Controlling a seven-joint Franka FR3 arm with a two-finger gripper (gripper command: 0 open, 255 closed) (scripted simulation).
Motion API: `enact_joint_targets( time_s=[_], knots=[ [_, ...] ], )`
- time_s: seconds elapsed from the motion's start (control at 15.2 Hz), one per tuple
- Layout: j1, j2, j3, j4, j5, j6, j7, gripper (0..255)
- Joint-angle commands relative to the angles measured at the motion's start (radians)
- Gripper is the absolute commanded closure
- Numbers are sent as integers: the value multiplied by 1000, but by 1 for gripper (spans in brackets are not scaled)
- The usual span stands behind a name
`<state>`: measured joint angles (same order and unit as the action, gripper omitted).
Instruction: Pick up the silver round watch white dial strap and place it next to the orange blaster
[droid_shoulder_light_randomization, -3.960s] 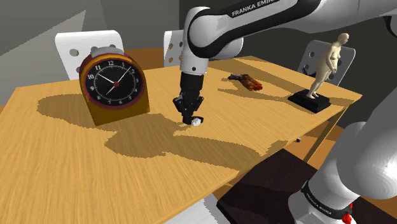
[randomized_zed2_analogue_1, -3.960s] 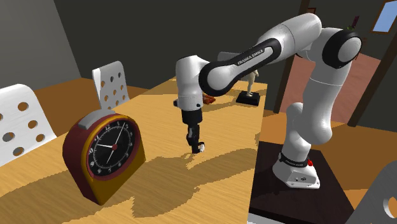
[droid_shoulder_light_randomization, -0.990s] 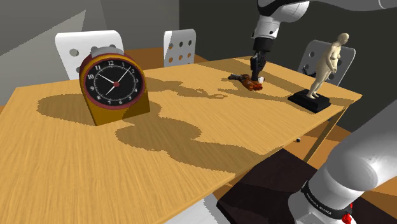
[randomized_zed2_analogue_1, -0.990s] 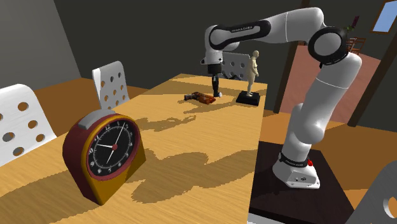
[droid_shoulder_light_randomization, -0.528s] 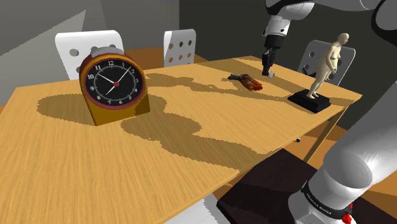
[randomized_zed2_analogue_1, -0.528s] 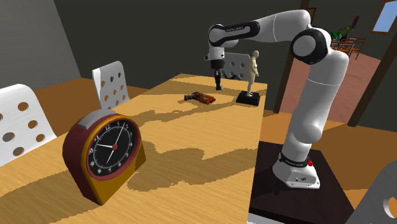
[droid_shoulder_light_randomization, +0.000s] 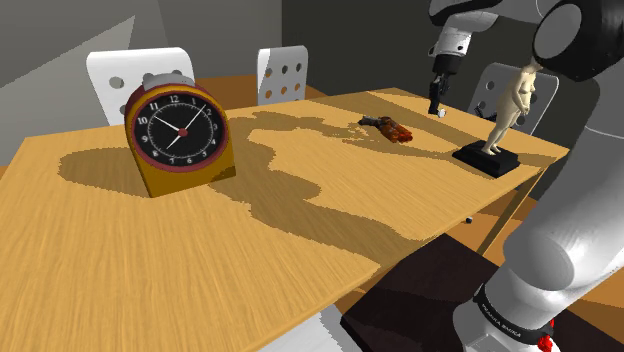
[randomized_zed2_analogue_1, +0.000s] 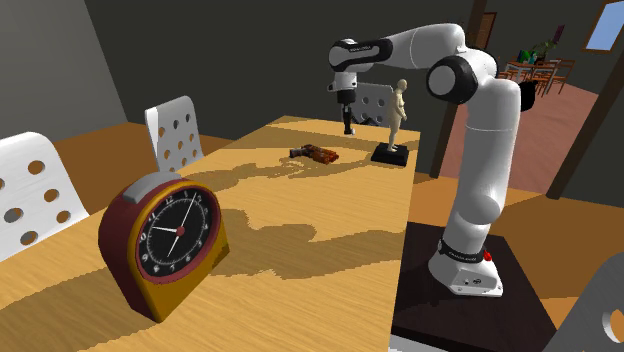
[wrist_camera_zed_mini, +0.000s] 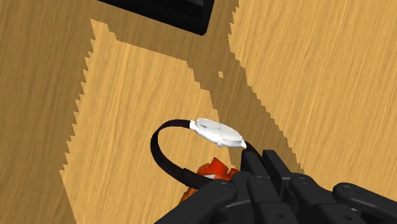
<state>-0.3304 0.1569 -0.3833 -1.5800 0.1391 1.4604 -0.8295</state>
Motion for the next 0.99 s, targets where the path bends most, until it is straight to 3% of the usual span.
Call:
enact_joint_targets(
  time_s=[0.0,0.2,0.92],
  knots=[
    [-36,68,-20,88,14,-30,-53,255],
    [-97,173,-39,227,42,-78,-120,255],
    [-82,164,-34,65,38,74,-129,255]
  ],
)
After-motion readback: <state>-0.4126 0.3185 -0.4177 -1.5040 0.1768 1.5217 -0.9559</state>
